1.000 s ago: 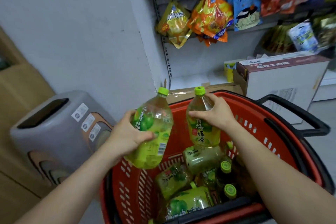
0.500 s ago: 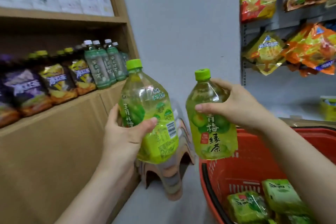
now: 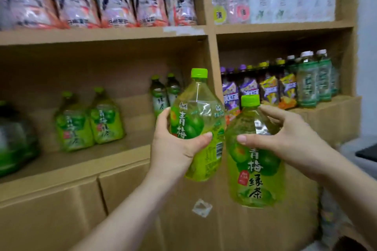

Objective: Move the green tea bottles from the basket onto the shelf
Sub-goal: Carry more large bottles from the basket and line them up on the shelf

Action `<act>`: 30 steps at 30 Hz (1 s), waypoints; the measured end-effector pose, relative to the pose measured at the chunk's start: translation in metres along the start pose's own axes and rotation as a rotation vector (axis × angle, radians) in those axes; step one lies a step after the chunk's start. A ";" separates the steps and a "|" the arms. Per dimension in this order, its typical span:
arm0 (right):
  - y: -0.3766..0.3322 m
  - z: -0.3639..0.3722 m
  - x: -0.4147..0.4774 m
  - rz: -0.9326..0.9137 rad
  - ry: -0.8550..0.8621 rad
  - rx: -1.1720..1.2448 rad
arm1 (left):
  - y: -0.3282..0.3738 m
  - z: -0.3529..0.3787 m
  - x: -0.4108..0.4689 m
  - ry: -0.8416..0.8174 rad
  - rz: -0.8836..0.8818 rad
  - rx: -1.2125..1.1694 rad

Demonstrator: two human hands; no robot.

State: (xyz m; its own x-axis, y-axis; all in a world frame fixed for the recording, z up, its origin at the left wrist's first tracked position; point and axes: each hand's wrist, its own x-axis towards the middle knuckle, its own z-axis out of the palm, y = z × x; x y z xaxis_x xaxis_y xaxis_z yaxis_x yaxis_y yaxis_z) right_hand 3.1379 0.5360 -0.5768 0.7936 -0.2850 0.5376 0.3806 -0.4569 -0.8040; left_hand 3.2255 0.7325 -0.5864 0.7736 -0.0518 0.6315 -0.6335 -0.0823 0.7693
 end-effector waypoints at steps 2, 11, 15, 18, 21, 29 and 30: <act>-0.011 0.034 0.017 -0.015 -0.048 0.041 | -0.011 -0.032 0.025 0.043 0.014 0.052; -0.054 0.118 0.098 -0.168 0.005 0.079 | -0.059 -0.118 0.096 0.123 -0.024 0.276; -0.062 0.150 0.131 -0.181 0.001 0.016 | -0.069 -0.130 0.101 0.118 -0.049 0.301; -0.049 0.174 0.151 -0.124 -0.028 0.037 | -0.073 -0.137 0.100 0.038 -0.090 0.380; -0.029 0.192 0.167 -0.076 -0.026 0.005 | -0.076 -0.148 0.106 -0.039 -0.114 0.422; -0.002 0.209 0.186 -0.088 -0.014 -0.016 | -0.088 -0.153 0.129 -0.137 -0.107 0.325; -0.003 0.209 0.184 -0.098 0.003 -0.088 | -0.090 -0.149 0.130 -0.130 -0.096 0.305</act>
State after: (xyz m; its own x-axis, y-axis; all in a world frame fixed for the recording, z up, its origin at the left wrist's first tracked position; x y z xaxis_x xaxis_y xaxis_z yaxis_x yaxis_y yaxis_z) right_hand 3.3816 0.6611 -0.5287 0.7534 -0.2379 0.6130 0.4129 -0.5544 -0.7226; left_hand 3.3811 0.8815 -0.5597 0.8369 -0.1547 0.5251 -0.5404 -0.3858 0.7477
